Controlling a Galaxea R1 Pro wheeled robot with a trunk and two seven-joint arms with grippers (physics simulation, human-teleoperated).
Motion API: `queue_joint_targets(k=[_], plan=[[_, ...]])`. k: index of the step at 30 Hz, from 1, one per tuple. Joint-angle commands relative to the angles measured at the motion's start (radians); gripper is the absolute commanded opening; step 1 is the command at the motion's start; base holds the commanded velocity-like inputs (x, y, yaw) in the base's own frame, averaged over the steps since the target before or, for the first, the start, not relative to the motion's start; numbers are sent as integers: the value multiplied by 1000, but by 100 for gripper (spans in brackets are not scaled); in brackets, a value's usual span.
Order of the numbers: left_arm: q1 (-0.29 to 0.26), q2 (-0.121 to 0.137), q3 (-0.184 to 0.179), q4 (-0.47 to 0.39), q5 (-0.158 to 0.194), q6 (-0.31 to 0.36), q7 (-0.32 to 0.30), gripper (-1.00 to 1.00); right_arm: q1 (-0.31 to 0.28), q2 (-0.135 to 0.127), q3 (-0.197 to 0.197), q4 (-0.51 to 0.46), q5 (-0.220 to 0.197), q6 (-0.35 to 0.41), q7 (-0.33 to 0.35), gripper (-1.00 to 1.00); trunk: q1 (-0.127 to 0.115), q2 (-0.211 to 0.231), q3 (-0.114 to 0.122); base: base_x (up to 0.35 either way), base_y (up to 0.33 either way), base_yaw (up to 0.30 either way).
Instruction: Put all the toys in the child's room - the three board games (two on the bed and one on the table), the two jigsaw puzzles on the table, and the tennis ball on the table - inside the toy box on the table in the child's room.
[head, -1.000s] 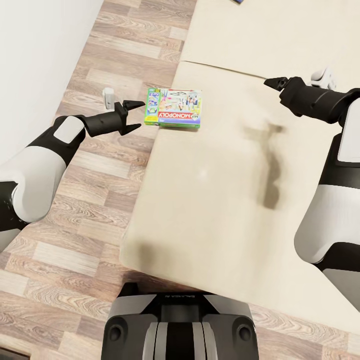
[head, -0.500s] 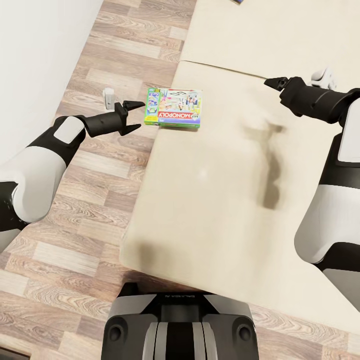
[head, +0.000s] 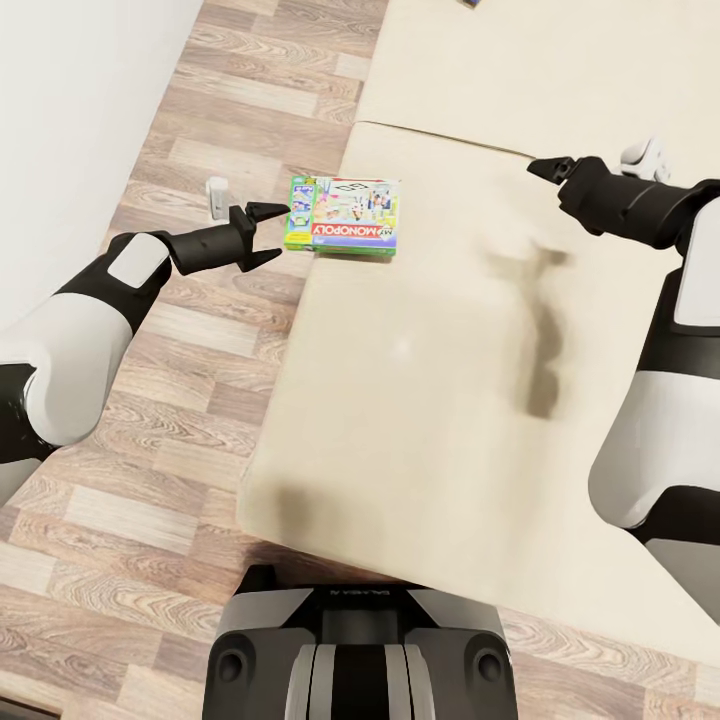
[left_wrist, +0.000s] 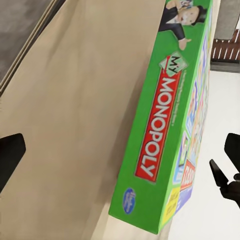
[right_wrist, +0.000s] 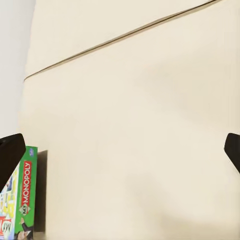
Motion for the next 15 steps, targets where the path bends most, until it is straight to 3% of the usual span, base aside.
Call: queue_joint_targets(k=[1,15], plan=[[0,0,4,0,-3,5,-3,100,1,0,-1,-1,-9,4,-7,100,0,0,0,0,0,-11],[2,1,4,0,-3,6,-8,100,4,0,-1,-1,-9,4,-7,100,0,0,0,0,0,-5]])
